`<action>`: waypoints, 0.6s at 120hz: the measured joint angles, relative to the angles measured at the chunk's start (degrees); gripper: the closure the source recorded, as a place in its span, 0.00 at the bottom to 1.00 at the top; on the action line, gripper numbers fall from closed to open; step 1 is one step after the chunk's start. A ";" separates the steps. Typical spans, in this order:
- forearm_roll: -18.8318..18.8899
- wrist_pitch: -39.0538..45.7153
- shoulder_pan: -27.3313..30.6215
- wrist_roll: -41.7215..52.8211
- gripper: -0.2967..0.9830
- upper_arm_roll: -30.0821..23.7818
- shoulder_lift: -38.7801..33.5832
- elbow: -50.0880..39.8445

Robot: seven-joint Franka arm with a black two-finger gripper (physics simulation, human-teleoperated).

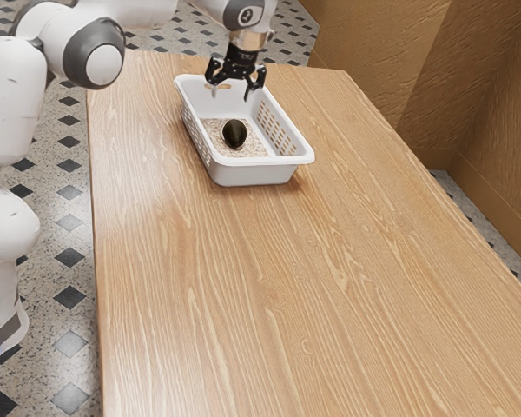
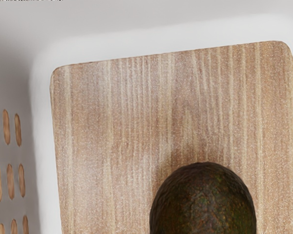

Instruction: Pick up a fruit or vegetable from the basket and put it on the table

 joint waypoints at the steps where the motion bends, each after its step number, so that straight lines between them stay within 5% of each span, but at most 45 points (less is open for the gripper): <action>1: -0.01 0.00 0.03 0.07 0.26 -0.01 0.06 0.00; 72: -0.17 1.25 0.20 3.21 0.26 -2.59 5.03 1.03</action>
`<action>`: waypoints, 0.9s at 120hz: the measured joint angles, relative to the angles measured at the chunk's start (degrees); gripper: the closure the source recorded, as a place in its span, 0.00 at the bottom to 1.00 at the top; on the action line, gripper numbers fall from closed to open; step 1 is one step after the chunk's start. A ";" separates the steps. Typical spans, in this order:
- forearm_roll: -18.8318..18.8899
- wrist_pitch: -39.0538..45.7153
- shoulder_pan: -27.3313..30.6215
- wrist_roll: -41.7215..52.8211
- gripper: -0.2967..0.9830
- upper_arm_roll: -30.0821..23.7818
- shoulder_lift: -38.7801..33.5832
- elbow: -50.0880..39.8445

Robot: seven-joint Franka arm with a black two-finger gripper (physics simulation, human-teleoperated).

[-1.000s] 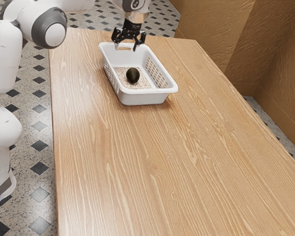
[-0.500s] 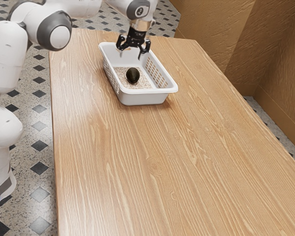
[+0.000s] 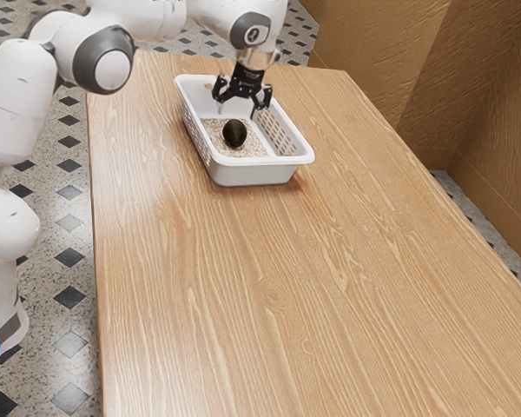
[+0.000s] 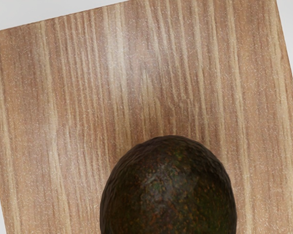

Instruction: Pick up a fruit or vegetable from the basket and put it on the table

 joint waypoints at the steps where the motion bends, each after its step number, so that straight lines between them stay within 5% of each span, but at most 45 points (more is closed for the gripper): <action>1: 0.00 0.02 -0.01 0.02 0.26 -0.01 0.07 0.00; 108: -0.31 3.33 3.17 1.62 0.27 -3.60 5.89 -0.11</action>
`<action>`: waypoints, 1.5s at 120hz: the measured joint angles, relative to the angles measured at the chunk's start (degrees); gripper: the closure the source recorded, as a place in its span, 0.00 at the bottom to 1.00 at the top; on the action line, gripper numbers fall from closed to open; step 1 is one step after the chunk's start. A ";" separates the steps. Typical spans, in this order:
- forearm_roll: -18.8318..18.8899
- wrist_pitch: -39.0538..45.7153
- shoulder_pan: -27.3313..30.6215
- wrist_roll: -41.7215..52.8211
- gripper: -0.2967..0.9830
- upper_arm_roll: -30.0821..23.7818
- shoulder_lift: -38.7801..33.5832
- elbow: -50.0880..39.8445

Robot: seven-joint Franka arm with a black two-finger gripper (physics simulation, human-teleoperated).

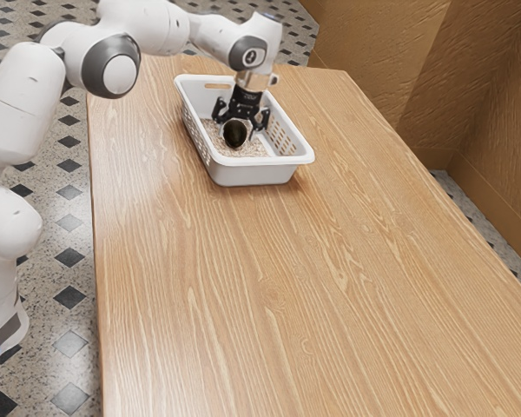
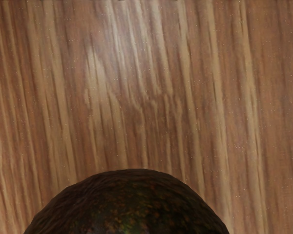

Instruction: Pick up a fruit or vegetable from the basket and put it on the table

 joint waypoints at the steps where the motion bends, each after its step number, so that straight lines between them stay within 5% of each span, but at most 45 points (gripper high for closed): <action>1: -0.01 0.02 0.03 0.01 0.27 0.00 0.06 0.00; 32: -0.03 0.76 0.02 0.01 0.29 -0.11 0.89 0.03; 63: 0.25 0.96 0.21 -0.13 0.50 -0.06 0.43 0.02; 111: 0.06 1.21 -0.49 -0.12 0.52 -0.04 -4.62 0.09; 153: -0.03 1.30 -13.73 -1.17 0.53 -0.23 -11.35 0.18; 180: 0.17 1.56 -19.18 -3.15 0.53 -5.70 -10.87 0.96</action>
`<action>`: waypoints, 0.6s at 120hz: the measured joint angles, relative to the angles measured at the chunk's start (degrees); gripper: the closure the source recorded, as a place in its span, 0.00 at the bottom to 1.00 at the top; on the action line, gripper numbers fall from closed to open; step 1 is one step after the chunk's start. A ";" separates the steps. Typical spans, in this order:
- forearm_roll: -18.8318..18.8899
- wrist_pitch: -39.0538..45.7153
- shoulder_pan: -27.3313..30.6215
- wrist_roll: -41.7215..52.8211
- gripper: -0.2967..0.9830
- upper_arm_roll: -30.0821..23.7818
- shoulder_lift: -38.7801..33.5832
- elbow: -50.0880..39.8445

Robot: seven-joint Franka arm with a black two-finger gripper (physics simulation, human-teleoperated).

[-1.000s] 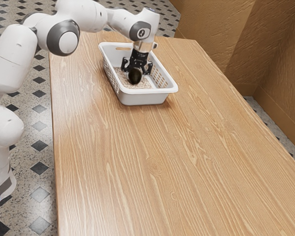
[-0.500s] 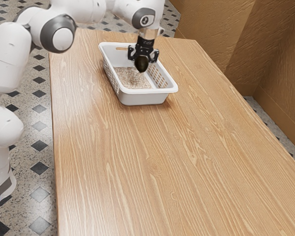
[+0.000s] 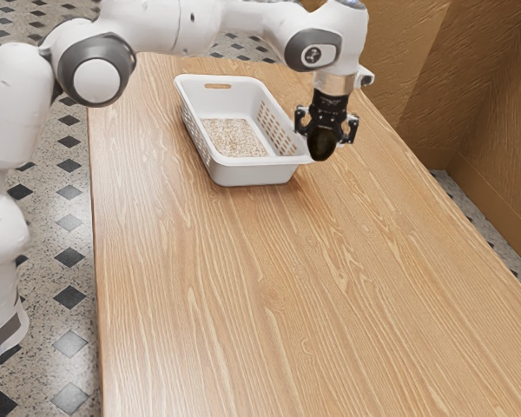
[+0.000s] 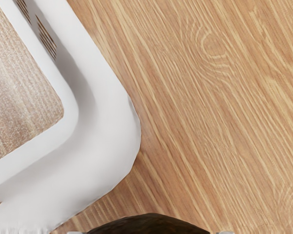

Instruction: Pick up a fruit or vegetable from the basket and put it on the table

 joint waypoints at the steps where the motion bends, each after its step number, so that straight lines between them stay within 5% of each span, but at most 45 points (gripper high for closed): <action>1: 0.01 0.03 -0.31 -0.09 0.53 -0.07 0.05 0.05; 49: 0.50 5.08 -10.44 -3.95 0.56 -0.41 3.85 1.24; 72: 0.28 6.74 -10.35 -5.11 0.32 -0.14 3.78 1.41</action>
